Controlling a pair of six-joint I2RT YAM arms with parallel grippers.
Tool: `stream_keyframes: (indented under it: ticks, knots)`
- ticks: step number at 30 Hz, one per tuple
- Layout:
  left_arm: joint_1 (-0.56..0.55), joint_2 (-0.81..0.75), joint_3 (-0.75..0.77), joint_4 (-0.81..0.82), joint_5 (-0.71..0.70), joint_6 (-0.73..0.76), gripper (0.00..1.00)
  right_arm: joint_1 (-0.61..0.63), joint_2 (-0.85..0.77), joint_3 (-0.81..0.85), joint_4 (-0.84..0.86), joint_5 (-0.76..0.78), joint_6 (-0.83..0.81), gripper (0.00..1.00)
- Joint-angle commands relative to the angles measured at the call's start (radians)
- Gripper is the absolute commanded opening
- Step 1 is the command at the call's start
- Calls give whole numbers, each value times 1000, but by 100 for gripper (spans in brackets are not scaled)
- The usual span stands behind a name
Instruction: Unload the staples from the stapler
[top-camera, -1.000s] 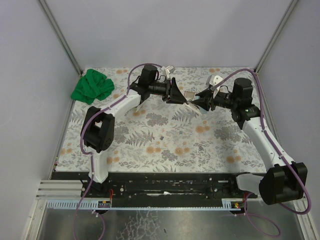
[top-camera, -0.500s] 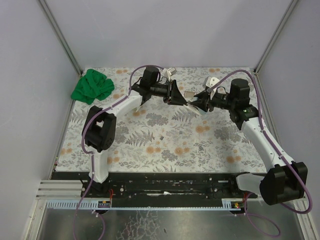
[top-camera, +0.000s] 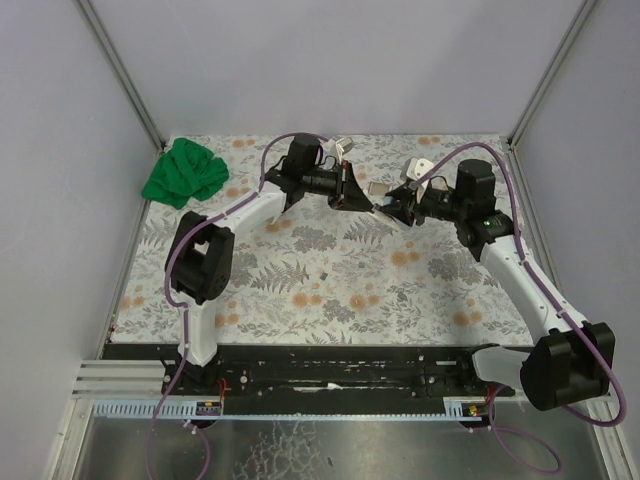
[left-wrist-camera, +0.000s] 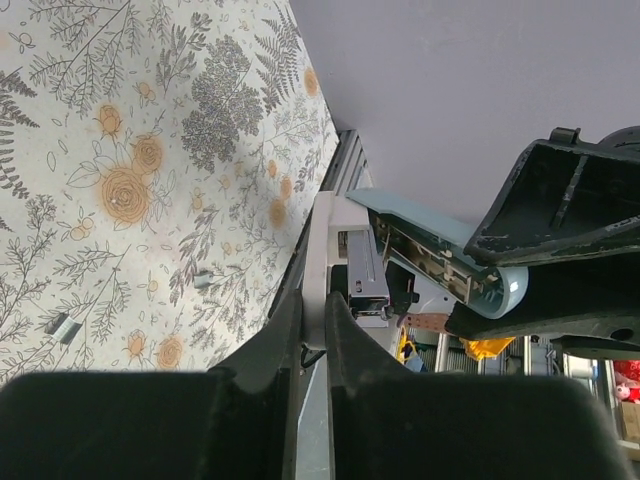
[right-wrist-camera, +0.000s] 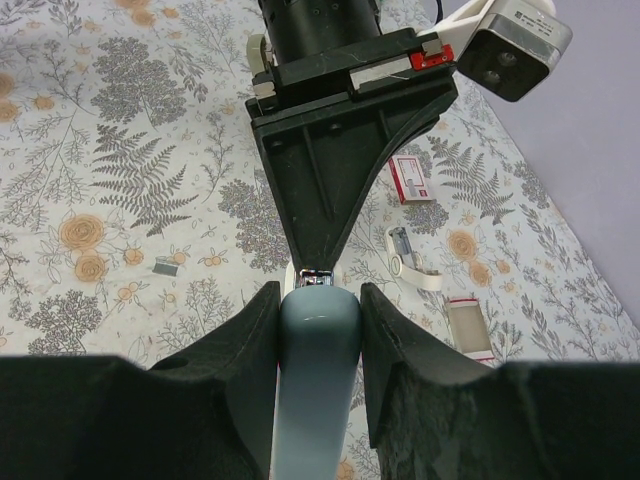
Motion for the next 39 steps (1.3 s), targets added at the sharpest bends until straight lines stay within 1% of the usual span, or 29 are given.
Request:
stream_keyframes:
  ticks: [1, 2, 5, 7, 10, 13, 15, 19, 22, 24, 29, 35, 39]
  knots:
    - [4, -12, 19, 1, -10, 55, 0, 4, -25, 7, 22, 2, 22, 31]
    - [10, -16, 27, -17, -21, 70, 0, 5, -21, 13, 20, 5, 50, 44]
    - [22, -33, 57, -92, -71, 138, 0, 4, -5, 41, 11, 11, 143, 72]
    - [25, -48, 89, -158, -124, 205, 0, 4, 10, 66, -3, 29, 222, 99]
    - [25, -72, 122, -243, -229, 294, 0, 5, 45, 122, -39, 92, 350, 99]
    - [17, -105, 127, -290, -361, 373, 0, 6, 92, 185, -100, 210, 480, 99]
    - [2, -127, 122, -308, -453, 420, 0, 8, 135, 233, -146, 263, 550, 99]
    - [-43, -167, 97, -319, -616, 494, 0, 13, 222, 314, -203, 297, 734, 99]
    - [-77, -185, 87, -326, -697, 534, 0, 21, 274, 353, -207, 276, 817, 99]
    - [-94, -194, 83, -333, -740, 556, 0, 34, 298, 379, -213, 267, 836, 99]
    - [-118, -211, 76, -334, -802, 583, 0, 76, 328, 391, -234, 312, 828, 99]
    - [-124, -218, 71, -333, -805, 583, 0, 77, 317, 356, -268, 333, 787, 99]
    - [-124, -239, 50, -312, -782, 592, 0, 77, 293, 336, -286, 382, 727, 99]
